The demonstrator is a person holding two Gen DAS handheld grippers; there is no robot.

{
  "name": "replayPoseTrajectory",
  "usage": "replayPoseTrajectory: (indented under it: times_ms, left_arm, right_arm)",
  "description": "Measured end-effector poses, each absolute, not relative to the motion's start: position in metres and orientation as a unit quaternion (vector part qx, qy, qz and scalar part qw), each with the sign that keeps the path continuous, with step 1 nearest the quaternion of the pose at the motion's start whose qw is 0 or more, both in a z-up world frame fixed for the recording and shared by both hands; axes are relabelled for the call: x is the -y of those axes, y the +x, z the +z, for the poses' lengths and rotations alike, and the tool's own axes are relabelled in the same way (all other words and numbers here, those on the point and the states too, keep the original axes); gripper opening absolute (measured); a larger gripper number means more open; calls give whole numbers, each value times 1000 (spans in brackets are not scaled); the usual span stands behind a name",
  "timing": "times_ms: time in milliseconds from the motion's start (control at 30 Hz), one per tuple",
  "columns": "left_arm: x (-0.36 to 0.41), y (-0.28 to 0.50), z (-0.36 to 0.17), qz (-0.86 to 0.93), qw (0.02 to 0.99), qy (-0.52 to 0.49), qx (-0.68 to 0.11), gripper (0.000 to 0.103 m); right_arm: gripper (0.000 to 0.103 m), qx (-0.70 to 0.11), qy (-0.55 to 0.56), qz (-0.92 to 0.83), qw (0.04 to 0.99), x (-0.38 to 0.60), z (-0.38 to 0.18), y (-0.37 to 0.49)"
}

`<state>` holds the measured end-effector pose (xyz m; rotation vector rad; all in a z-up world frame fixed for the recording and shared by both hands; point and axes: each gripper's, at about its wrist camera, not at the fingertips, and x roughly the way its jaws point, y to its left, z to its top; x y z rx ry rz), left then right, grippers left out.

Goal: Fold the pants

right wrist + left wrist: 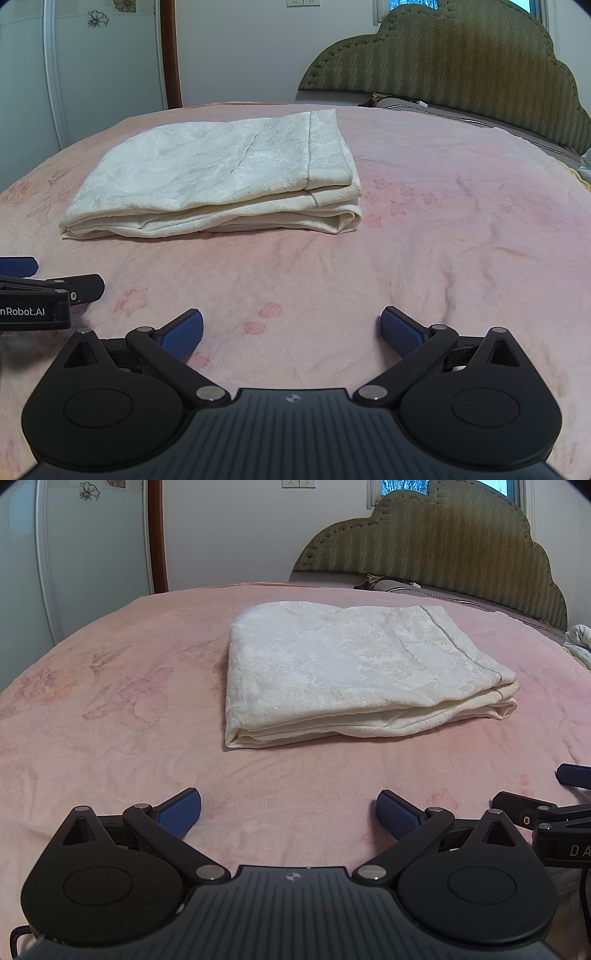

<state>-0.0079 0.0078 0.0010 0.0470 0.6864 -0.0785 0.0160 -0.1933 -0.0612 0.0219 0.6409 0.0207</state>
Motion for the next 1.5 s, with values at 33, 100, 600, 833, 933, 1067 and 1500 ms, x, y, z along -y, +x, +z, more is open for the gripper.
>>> replayPoseTrajectory:
  times_ms: [33,100,600,833,933,1067,1500]
  left_arm:
    - [-8,-8,1,-38,941,24,-336,103]
    - [-8,-8,1,-38,941,24,-336,103]
    - [-7,-7,2,-37,939,26,-340,103]
    - [-8,-6,1,-37,939,25,-340,103]
    - [-8,-7,1,-37,940,23,-340,103]
    - [-8,-10,2,-17,943,25,-331,103]
    - [-11,-8,3,-3,942,19,-336,103]
  right_arm:
    - [103,-315,11,10,949,193,-61,16]
    - [103,-315,11,10,949,193,-61,16]
    - [103,-315,12,10,949,194,-61,17]
    - [103,-315,9,10,949,193,-61,17]
    - [103,-315,9,10,949,193,-61,17]
    - [103,-315,9,10,949,193,-61,17]
    - [103,-315,9,10,949,193,-61,17]
